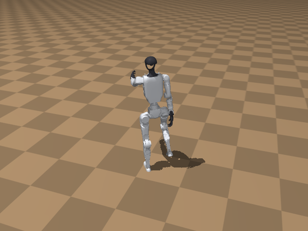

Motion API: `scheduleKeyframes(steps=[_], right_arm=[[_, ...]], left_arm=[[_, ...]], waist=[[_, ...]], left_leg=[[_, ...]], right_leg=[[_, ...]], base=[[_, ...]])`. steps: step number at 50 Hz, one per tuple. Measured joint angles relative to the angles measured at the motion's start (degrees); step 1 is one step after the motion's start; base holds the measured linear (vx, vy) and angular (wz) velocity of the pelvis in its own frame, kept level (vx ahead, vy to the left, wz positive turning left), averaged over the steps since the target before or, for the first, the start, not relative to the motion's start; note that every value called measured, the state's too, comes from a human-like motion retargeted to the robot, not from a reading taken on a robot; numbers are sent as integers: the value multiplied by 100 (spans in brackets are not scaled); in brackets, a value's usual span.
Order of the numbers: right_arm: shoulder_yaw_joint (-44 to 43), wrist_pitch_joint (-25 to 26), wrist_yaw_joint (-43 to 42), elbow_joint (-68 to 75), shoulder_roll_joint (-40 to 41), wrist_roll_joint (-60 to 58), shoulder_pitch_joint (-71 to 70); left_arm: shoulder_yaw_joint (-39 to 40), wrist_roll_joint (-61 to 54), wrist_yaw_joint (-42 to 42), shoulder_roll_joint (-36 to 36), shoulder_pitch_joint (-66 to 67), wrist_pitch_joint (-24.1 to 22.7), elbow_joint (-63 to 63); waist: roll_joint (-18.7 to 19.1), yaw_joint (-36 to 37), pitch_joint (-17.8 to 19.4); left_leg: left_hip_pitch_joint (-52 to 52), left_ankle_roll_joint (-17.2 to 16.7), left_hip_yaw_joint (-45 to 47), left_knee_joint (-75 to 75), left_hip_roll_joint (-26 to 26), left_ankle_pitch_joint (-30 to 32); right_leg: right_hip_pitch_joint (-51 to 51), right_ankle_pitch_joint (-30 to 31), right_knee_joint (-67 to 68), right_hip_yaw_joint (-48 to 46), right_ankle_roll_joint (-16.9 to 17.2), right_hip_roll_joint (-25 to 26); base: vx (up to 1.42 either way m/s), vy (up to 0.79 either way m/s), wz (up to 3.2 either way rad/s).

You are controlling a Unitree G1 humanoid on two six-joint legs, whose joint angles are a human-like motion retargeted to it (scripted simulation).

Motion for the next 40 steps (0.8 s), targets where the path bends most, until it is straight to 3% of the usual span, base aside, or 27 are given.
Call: scheduleKeyframes(steps=[5, 8, 10, 13, 15, 17, 20, 22, 27, 31, 35, 38, 40], right_arm=[[198, -307, -393, 102, 160, 361, -64], [202, -380, -725, 306, 94, 241, -507], [181, -382, -854, 475, -7, 89, -929], [240, -563, -970, 714, -254, 269, -1673], [298, -575, -961, 763, -442, 572, -2186], [28, -276, -865, 753, -708, 399, -2740], [-474, -155, -824, 552, -1124, 290, -3508], [-573, -300, -818, 333, -1331, 612, -4000], [-429, -820, -1033, -274, -1671, 1477, -5124], [-279, -1111, -1237, -695, -1721, 1904, -5714], [-153, -1061, -1239, -962, -1572, 2028, -5965], [-147, -1147, -1335, -1120, -1368, 1841, -5884], [-244, -1120, -1384, -1168, -1235, 1467, -5618]], left_arm=[[-375, -510, 361, -69, 477, -627, -656], [-489, -758, 421, -172, 1173, -977, -821], [-535, -709, 185, -230, 1788, -1055, -775], [-528, -242, -353, -259, 2920, -1024, -209], [-390, 458, -703, -214, 3691, -743, 499], [-88, 979, -1297, -100, 4353, -230, 1383], [300, 816, -1936, 253, 5353, 55, 2492], [550, 484, -2188, 571, 6113, 4, 2852], [1065, -443, -2632, 1096, 8120, -120, 2687], [790, -686, -2861, 1148, 9103, -53, 2641], [587, -310, -2737, 997, 9214, 130, 2726], [707, -834, -2163, 727, 8705, -61, 2623], [813, -1352, -1912, 492, 8221, -165, 2562]], waist=[[-165, 69, -55], [-413, 235, 127], [-494, 500, 212], [-534, 982, 326], [-728, 1259, 395], [-979, 1353, 167], [-1269, 1391, -168], [-1362, 1453, -211], [-1349, 1541, -214], [-1401, 1534, -349], [-1544, 1685, -252], [-1358, 1947, 195], [-1043, 1860, 262]], left_leg=[[245, 11, -700, 30, -93, -135], [494, 107, -1119, 136, -373, -331], [549, 220, -1291, 280, -489, -425], [432, 408, -1293, 841, -617, -358], [-18, 484, -906, 1820, -863, -486], [-1435, 371, -48, 3933, -922, -1088], [-3241, 624, 1123, 6661, -605, -1853], [-3850, 877, 1526, 7830, -432, -2195], [-4520, 1173, 1981, 9139, -112, -2617], [-4454, 1342, 2403, 8460, 72, -2642], [-3437, 963, 2846, 5710, -245, -2267], [-1592, 856, 3589, 2144, -595, -1274], [-892, 740, 3909, 704, -550, -490]], right_leg=[[1162, 270, -3692, 767, 591, 247], [2361, 904, -6175, 1005, 874, -120], [2813, 1244, -6847, 944, 983, -278], [3229, 1302, -7119, 763, 1044, -369], [3404, 1353, -7217, 693, 1117, -554], [3128, 1343, -7167, 505, 1126, -731], [2762, 1203, -7043, 173, 1115, -923], [2823, 1102, -7068, 23, 1076, -967], [3276, 968, -7373, -274, 1023, -849], [3309, 862, -7329, -436, 1098, -822], [3372, 792, -7144, -408, 1286, -918], [3858, 790, -7103, -272, 1495, -788], [4094, 747, -7035, -337, 1490, -467]], base=[[35, -19, 131], [36, -24, 122], [29, -26, 68], [25, -29, 37], [20, -31, 45], [12, -25, 103], [17, -14, 117], [26, -12, 72], [29, -12, 41], [29, -6, 34], [33, -1, -9], [39, 9, -49], [36, 14, 26]])
